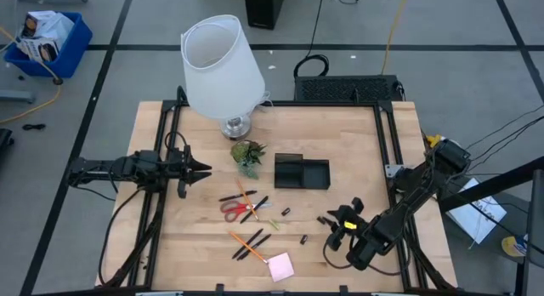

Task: Pick and place office supplies into organizer
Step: Put the black binder clip into the desk organizer

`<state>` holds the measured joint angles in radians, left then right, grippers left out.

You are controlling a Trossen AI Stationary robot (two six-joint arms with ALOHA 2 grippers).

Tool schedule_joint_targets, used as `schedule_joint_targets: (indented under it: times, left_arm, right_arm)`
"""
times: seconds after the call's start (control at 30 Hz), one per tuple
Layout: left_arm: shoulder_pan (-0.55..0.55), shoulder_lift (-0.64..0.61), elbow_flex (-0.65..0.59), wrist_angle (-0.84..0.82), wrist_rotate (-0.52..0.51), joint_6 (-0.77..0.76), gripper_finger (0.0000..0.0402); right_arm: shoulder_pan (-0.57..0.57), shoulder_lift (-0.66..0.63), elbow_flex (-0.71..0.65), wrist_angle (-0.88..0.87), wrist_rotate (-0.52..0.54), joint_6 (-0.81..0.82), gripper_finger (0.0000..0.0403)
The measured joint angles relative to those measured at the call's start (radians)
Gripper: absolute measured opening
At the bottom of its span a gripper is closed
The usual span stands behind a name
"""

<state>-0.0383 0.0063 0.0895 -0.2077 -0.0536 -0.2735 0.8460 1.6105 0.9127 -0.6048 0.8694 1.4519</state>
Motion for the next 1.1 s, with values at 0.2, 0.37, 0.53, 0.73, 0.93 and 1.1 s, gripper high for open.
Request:
schedule_joint_targets:
  times: [0.2, 0.37, 0.53, 0.73, 0.93, 1.1]
  left_arm:
    - [0.0, 0.0, 0.0, 0.0, 0.0, 0.0, 0.0108]
    - [0.0, 0.0, 0.0, 0.0, 0.0, 0.0, 0.0108]
    - [0.0, 0.0, 0.0, 0.0, 0.0, 0.0, 0.0108]
    - [0.0, 0.0, 0.0, 0.0, 0.0, 0.0, 0.0108]
    - [0.0, 0.0, 0.0, 0.0, 0.0, 0.0, 0.0108]
    - [0.0, 0.0, 0.0, 0.0, 0.0, 0.0, 0.0108]
  right_arm:
    - [0.025, 0.015, -0.02, -0.002, 0.0, 0.088, 0.0191]
    - [0.027, 0.014, -0.048, 0.035, 0.016, 0.081, 0.0237]
    - [0.027, 0.014, -0.116, 0.128, 0.008, 0.076, 0.0242]
    - [0.017, 0.014, -0.145, 0.184, -0.008, 0.055, 0.0225]
    - [-0.028, 0.014, -0.175, 0.345, -0.033, -0.081, 0.0209]
    - [-0.042, 0.014, -0.176, 0.364, -0.047, -0.11, 0.0196]
